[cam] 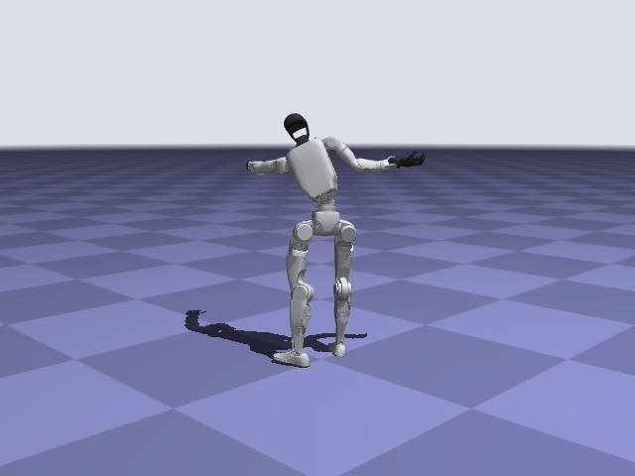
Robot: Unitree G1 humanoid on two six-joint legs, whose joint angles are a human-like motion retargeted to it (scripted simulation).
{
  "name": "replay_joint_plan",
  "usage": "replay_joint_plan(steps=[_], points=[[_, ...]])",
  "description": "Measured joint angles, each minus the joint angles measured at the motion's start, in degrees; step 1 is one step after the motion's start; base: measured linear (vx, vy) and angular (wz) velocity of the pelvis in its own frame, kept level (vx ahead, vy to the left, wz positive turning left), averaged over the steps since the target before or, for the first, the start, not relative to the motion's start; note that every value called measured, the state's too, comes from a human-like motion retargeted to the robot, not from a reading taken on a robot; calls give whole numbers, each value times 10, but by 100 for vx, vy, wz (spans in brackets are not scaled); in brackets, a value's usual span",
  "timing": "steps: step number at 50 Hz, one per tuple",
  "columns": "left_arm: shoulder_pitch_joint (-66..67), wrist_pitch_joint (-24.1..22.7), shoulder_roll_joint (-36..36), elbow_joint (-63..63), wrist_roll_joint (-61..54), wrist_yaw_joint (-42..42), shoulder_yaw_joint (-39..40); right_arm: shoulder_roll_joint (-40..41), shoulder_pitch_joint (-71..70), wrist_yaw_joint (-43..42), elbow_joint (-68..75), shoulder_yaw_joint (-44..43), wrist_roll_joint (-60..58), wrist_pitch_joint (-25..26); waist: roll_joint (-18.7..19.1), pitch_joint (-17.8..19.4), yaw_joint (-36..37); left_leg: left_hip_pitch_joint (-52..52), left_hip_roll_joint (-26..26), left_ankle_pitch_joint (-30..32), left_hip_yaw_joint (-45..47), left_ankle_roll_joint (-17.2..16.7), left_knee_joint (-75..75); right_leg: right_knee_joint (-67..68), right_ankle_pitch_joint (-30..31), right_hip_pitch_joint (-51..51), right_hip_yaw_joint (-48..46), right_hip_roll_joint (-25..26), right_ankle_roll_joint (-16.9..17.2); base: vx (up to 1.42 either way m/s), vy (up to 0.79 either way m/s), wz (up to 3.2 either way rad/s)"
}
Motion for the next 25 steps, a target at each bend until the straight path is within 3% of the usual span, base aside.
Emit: replay_joint_plan(steps=[5,8,10,12,13,15,17,20,25], points=[[0,-1,0,-6,-12,-11,3,-141,-60,-10,-161,-74,-9,-77,-8,-20,6,1,11,7,14,-4,-3,-13,19,-1,2,21,0,-4,-11,-26],[0,-12,0,-21,-22,-21,5,-262,-126,9,-243,-88,-46,-113,-10,-32,15,-1,16,10,15,-6,-4,-17,25,-3,1,28,0,-1,-2,-3],[0,-18,0,-31,-32,-18,14,-357,-185,-23,-249,-81,-92,-136,-11,-37,21,-4,17,10,12,-8,-4,-17,27,-5,-2,28,0,-1,1,9],[0,-23,0,-45,-31,-29,29,-475,-260,-72,-213,-50,-239,-79,-11,-36,30,-10,17,9,5,-5,-2,-15,27,-8,-6,24,0,-1,5,25],[0,-26,0,-59,-42,-22,33,-504,-317,-102,-239,-20,-237,-92,-11,-34,42,-12,18,9,3,-7,-2,-14,27,-9,-8,24,0,-1,6,29],[0,-26,0,-79,-53,-18,47,-562,-449,-153,-248,76,-314,-67,-11,-27,56,-17,20,7,-5,-6,0,-11,26,-11,-13,21,0,-1,7,36],[0,-25,0,-84,-60,-20,59,-561,-661,-218,-253,260,-435,-10,-11,-27,56,-23,22,5,-15,-6,2,-8,24,-12,-19,18,0,-1,8,45],[0,-27,0,-82,-75,-28,68,-482,-933,-257,-226,502,-563,75,-9,-40,46,-37,21,4,-31,-3,2,-5,21,-19,-30,10,0,-2,7,50],[0,-34,0,-92,-99,-43,99,-278,-1135,-239,-93,677,-741,227,-5,-21,62,-59,16,4,-58,3,1,1,18,-29,-48,-4,0,-4,5,49]])
